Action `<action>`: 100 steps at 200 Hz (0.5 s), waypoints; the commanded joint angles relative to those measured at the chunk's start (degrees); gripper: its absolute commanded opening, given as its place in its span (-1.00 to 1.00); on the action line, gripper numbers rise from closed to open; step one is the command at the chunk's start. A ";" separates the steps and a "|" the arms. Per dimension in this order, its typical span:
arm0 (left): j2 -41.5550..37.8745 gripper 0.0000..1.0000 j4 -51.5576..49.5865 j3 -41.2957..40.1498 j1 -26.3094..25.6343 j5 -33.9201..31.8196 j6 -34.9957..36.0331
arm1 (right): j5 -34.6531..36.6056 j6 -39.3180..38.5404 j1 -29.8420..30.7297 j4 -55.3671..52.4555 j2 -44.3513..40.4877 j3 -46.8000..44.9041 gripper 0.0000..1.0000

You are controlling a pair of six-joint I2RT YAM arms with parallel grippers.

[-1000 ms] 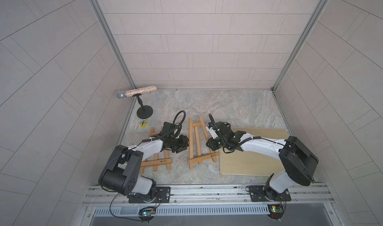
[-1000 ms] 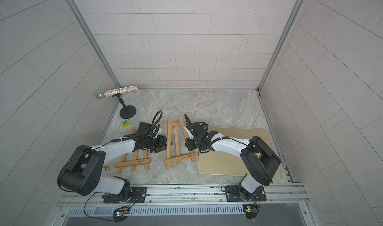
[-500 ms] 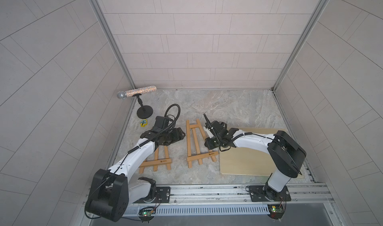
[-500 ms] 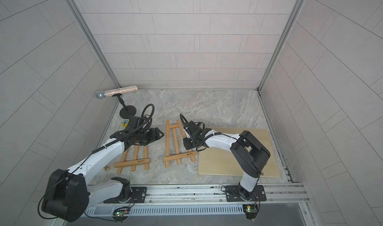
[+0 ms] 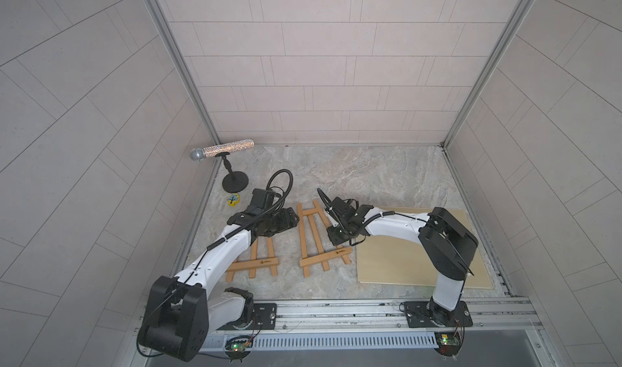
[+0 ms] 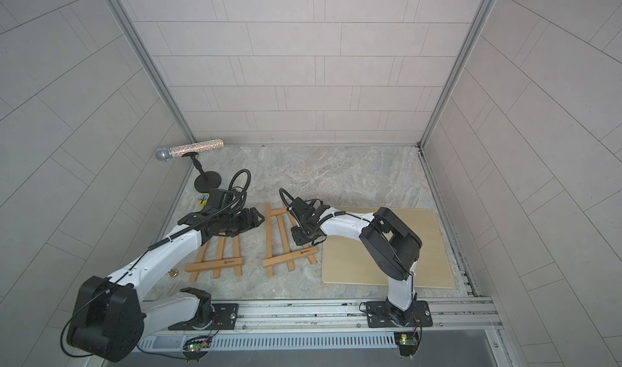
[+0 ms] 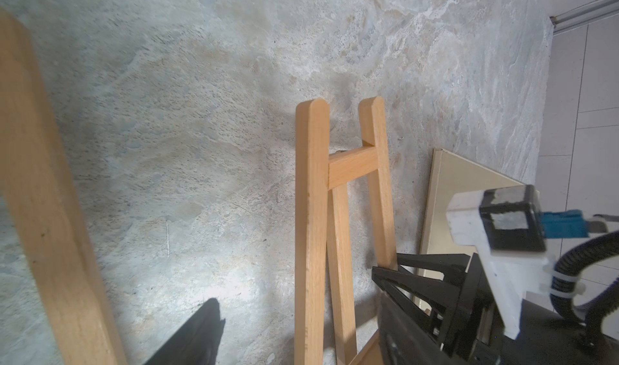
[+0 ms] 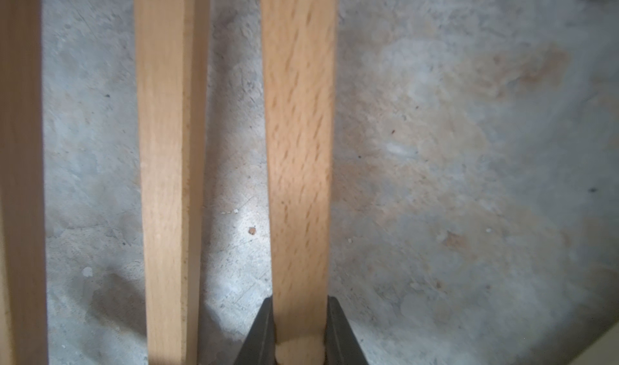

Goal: Disassemble the easel
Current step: Place the easel at the center of the board.

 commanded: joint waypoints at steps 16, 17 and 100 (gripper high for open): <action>-0.85 0.57 -1.45 2.13 0.23 -1.58 1.82 | 0.24 -1.09 0.30 -3.60 0.37 3.12 -0.65; -0.82 0.57 -1.45 2.18 0.24 -1.58 1.87 | 0.22 -1.12 0.28 -3.68 0.35 3.19 -0.64; -1.22 0.62 -3.12 3.80 1.60 -5.59 5.31 | -3.18 -0.83 -2.81 -5.48 -3.96 3.75 -0.16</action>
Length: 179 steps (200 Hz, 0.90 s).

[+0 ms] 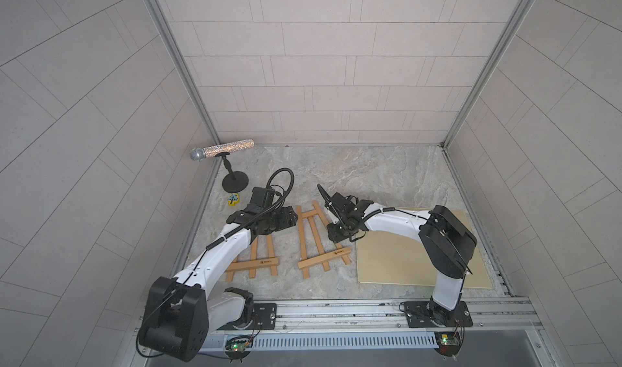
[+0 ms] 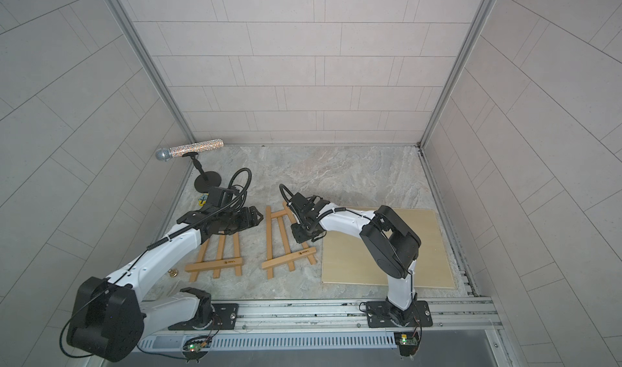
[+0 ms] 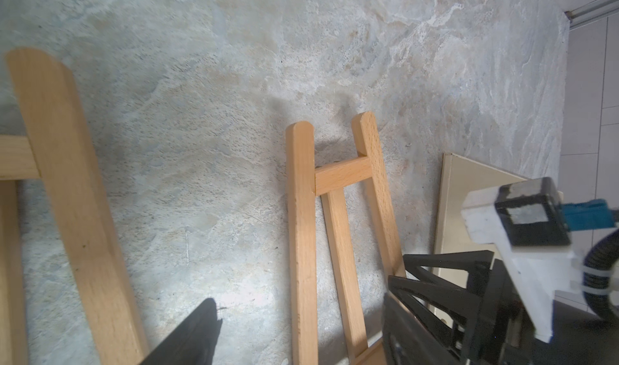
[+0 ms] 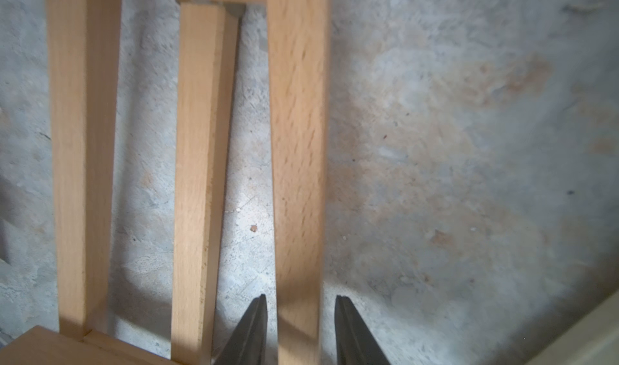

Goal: Disassemble the easel
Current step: Place the easel at the center of the board, then reset both arms

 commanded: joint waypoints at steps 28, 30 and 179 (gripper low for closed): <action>-2.10 0.66 -3.68 3.29 2.66 -7.27 6.15 | -0.47 -0.92 -2.96 -1.21 -8.41 -0.29 0.04; -2.21 0.66 -3.72 3.26 2.81 -7.69 6.46 | -0.49 -1.04 -3.24 -1.11 -8.77 -0.37 0.06; -2.71 0.85 21.03 -6.52 11.75 -24.15 26.91 | 19.17 -19.27 -39.16 21.60 -29.63 -20.57 0.99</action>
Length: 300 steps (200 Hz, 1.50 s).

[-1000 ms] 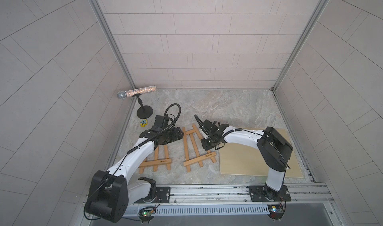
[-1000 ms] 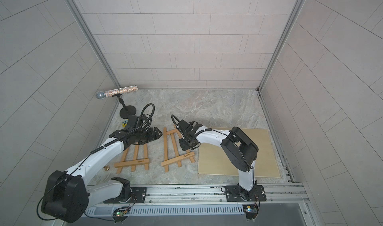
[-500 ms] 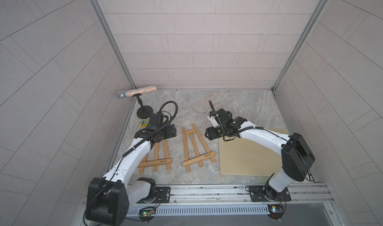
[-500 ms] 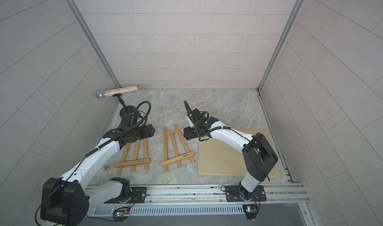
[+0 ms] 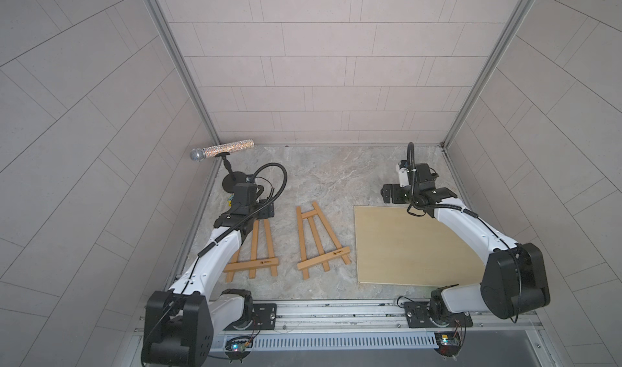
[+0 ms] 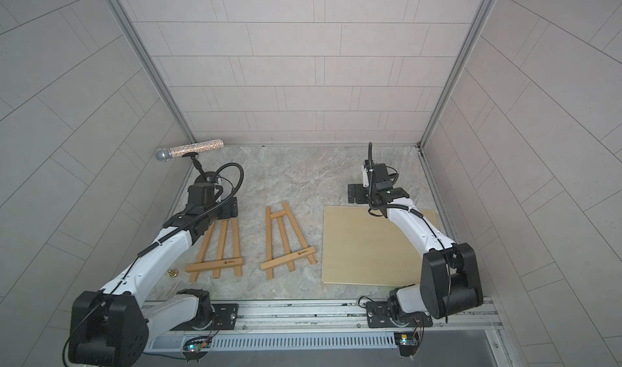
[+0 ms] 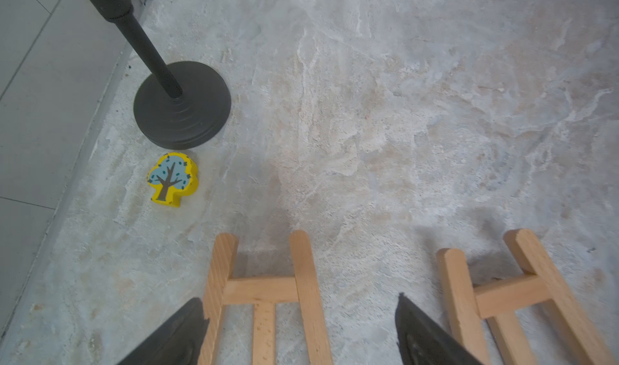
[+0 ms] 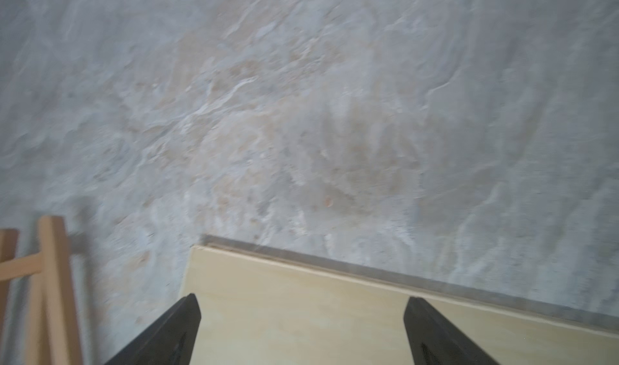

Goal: Disassemble the easel
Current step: Reset both arms

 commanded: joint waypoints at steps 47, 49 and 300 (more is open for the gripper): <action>1.32 0.85 22.13 -9.84 2.54 -4.25 3.31 | 16.78 -11.40 -5.77 41.68 -2.62 -24.01 0.99; 1.53 0.85 22.87 -10.03 2.60 -4.26 3.36 | 16.74 -11.57 -5.81 41.95 -2.36 -24.18 0.99; 25.91 0.86 71.59 -20.50 2.71 -9.21 3.89 | 12.09 -13.69 -5.54 72.83 11.71 -33.93 0.99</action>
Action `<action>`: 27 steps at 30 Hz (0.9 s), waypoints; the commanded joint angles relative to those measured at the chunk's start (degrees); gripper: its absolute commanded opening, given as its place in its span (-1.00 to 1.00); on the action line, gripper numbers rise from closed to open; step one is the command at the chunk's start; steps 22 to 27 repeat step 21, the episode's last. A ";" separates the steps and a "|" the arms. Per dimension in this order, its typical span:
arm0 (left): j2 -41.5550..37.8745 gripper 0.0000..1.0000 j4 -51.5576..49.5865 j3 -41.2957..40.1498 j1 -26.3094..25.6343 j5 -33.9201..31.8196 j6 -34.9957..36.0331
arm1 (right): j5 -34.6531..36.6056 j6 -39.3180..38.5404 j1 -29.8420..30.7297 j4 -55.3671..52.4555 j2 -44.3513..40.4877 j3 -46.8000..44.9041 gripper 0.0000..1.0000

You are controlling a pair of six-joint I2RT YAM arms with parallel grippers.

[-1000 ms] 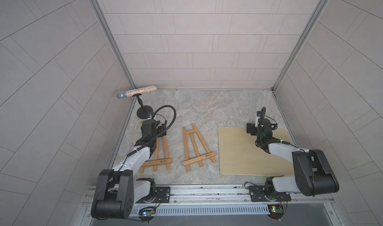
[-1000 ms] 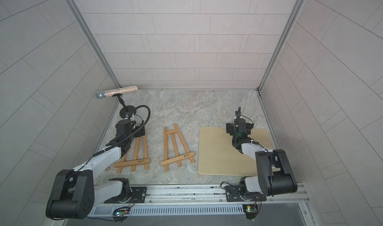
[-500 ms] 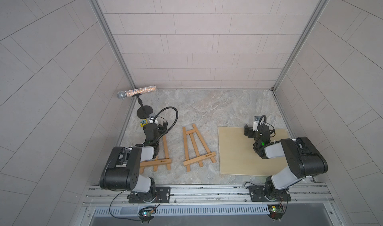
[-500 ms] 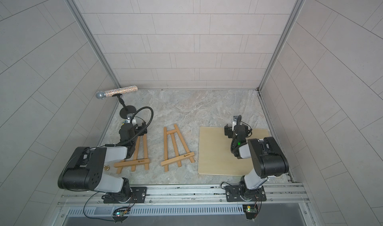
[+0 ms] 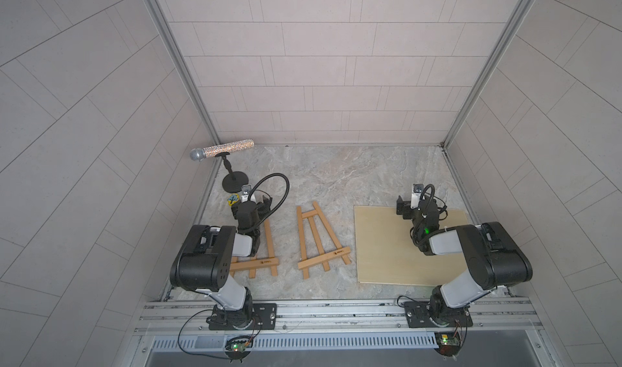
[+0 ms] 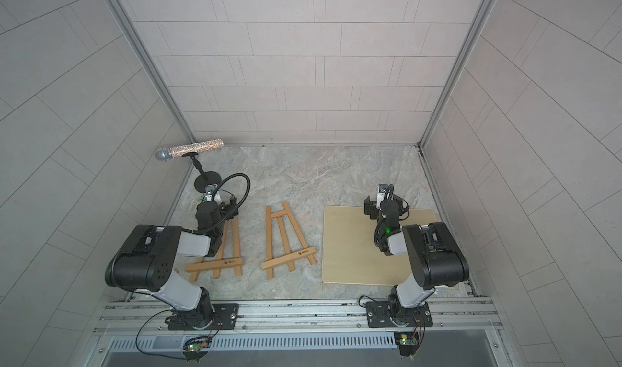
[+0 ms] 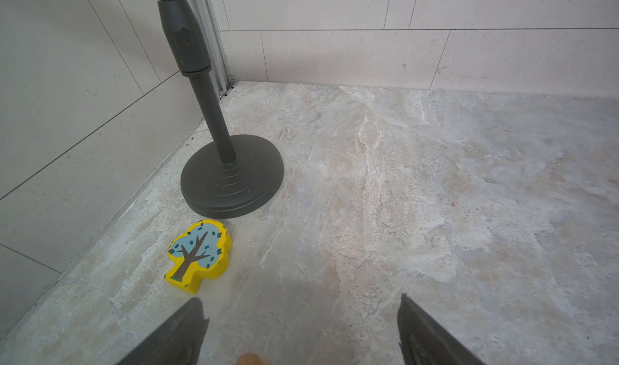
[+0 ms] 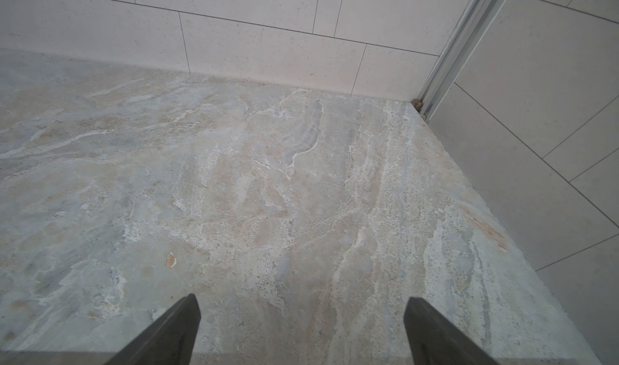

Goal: Disassemble the easel
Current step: Reset both arms

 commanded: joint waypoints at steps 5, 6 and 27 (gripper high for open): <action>-0.08 0.86 2.59 -0.58 0.41 -1.20 -0.66 | 0.24 -0.43 0.10 -0.12 0.00 0.53 0.99; -0.08 0.86 2.57 -0.57 0.37 -1.12 -0.66 | 0.24 -0.49 0.03 -0.11 0.00 0.46 0.99; -0.08 0.87 2.60 -0.78 0.26 -3.80 -1.54 | 0.31 -0.45 0.10 -0.13 0.00 0.53 1.00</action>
